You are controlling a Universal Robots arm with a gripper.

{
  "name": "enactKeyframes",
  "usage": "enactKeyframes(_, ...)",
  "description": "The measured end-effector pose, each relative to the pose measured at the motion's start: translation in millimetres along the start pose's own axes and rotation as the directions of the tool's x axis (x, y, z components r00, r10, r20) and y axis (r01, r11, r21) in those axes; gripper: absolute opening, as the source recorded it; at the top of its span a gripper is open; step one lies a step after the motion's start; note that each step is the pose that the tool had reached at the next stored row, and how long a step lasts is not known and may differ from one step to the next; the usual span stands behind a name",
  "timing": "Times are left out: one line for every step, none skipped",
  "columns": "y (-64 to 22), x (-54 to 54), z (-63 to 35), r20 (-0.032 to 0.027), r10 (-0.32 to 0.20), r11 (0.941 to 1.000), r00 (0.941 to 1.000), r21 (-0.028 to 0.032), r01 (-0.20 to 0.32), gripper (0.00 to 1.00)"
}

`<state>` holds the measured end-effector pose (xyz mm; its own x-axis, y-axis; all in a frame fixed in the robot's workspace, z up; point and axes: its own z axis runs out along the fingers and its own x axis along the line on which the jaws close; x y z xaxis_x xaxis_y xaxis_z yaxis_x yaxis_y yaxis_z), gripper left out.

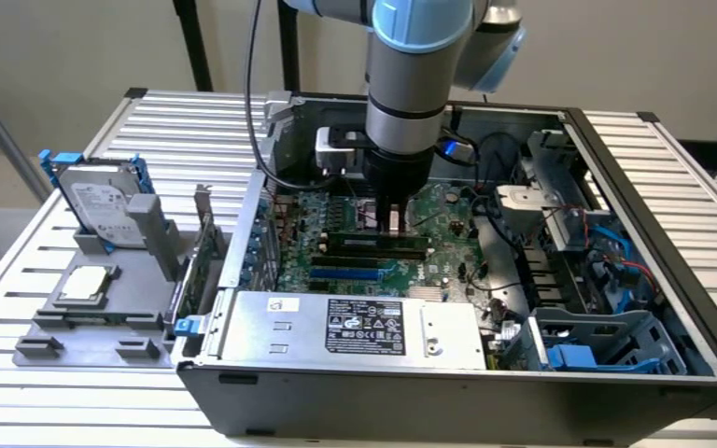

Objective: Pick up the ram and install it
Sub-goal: 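Insert the ram into the slot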

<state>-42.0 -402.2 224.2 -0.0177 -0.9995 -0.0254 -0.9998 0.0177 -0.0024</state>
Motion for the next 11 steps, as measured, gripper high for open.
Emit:
enactKeyframes(0.0,0.0,0.1,0.0,0.0,1.0,1.0,0.0,0.0,0.14)
enactKeyframes(0.2,0.0,0.3,-0.0001,0.0,1.0,1.0,0.0001,0.0,0.14)
enactKeyframes(0.5,0.0,0.7,-0.0002,0.0,1.0,1.0,0.0002,0.0,0.14)
enactKeyframes(0.6,0.0,0.9,-0.0009,0.0,1.0,1.0,0.0001,0.0,0.14)
enactKeyframes(0.6,0.0,1.0,-0.0017,0.0,1.0,1.0,0.0,0.0,0.14)
enactKeyframes(0.8,0.0,1.3,-0.0024,0.0,1.0,1.0,0.0001,0.0,0.14)
enactKeyframes(0.9,0.0,1.6,-0.003,0.0,1.0,1.0,0.0001,0.0,0.14)
enactKeyframes(0.9,0.0,1.9,-0.0035,0.0,1.0,1.0,0.0002,0.0,0.14)
enactKeyframes(0.9,0.1,2.0,-0.0041,0.0,1.0,1.0,0.0,0.0,0.14)
enactKeyframes(0.9,0.1,2.2,-0.0045,0.0,1.0,1.0,0.0001,0.0,0.14)
enactKeyframes(1.0,0.1,2.4,-0.0047,0.0,1.0,1.0,0.0001,0.0,0.14)
